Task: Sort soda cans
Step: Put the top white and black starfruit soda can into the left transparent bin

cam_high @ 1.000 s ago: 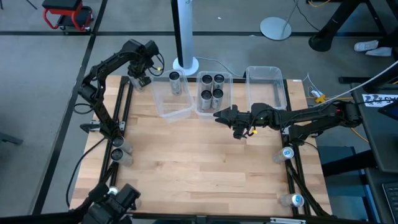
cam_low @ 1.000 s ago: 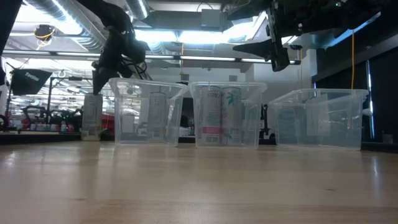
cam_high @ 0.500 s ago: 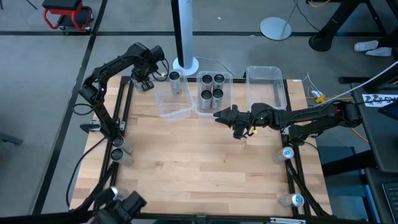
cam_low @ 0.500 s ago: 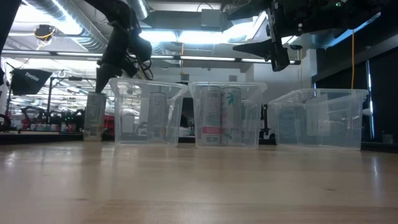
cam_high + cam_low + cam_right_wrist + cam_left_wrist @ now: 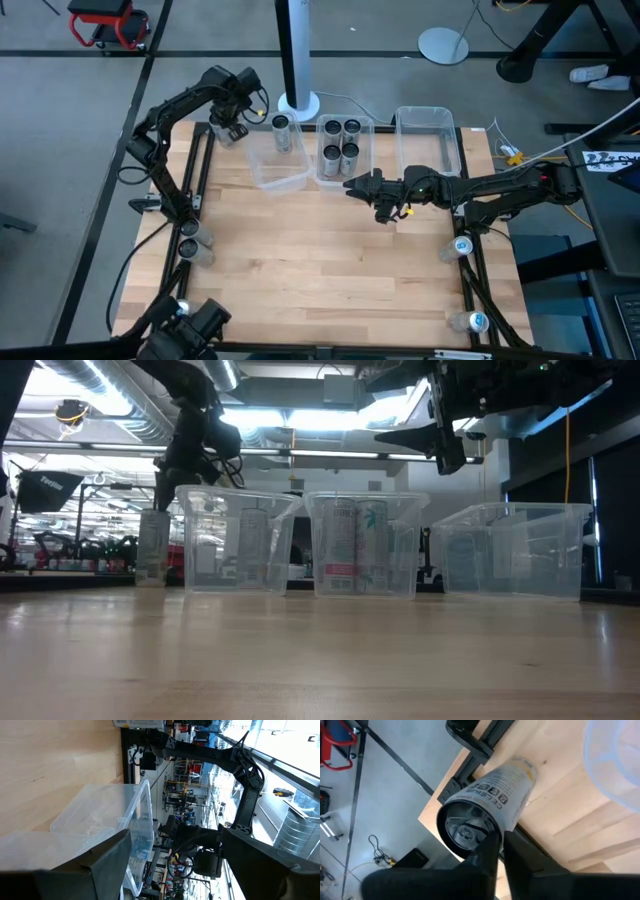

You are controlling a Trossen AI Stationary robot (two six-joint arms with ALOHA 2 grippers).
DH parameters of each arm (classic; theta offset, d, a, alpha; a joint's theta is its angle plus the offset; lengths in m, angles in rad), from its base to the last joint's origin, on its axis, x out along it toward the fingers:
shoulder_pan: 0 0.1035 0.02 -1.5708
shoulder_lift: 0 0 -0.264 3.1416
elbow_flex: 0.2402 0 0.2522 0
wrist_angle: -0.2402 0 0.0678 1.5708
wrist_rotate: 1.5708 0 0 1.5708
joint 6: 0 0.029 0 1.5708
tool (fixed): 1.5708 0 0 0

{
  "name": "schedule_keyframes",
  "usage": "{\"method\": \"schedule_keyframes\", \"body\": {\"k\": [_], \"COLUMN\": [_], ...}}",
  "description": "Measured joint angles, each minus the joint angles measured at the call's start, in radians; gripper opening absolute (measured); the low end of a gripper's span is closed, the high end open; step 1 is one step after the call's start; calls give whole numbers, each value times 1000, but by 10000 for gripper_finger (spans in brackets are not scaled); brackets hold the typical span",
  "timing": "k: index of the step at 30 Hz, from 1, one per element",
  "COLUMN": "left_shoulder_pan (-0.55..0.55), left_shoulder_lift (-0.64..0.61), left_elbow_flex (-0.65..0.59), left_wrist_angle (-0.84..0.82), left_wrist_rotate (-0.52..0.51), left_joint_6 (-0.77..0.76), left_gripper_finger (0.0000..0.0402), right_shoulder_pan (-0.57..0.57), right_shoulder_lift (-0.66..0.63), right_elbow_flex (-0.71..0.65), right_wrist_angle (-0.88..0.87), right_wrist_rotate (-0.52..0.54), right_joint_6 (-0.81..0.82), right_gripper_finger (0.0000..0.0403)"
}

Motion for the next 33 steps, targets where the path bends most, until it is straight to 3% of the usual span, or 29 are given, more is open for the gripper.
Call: {"method": "schedule_keyframes", "body": {"k": [7, 14, 28, 33], "left_shoulder_pan": [0, -9, 56, 79], "left_shoulder_lift": [0, -3, -77, -123], "left_elbow_flex": [5, 5, 6, 6], "left_wrist_angle": [-32, -36, 46, 111], "left_wrist_rotate": [-44, -184, 35, 36], "left_joint_6": [-15, -57, -37, -8], "left_gripper_finger": [126, 208, 224, 224], "right_shoulder_pan": [0, 0, 0, 0], "right_shoulder_lift": [0, 0, 0, 0], "right_elbow_flex": [0, 0, 0, 0], "right_wrist_angle": [0, 0, -5, -4], "right_wrist_rotate": [0, 0, 0, 0], "right_joint_6": [0, 0, -3, -14], "right_gripper_finger": [312, 312, 312, 312]}}
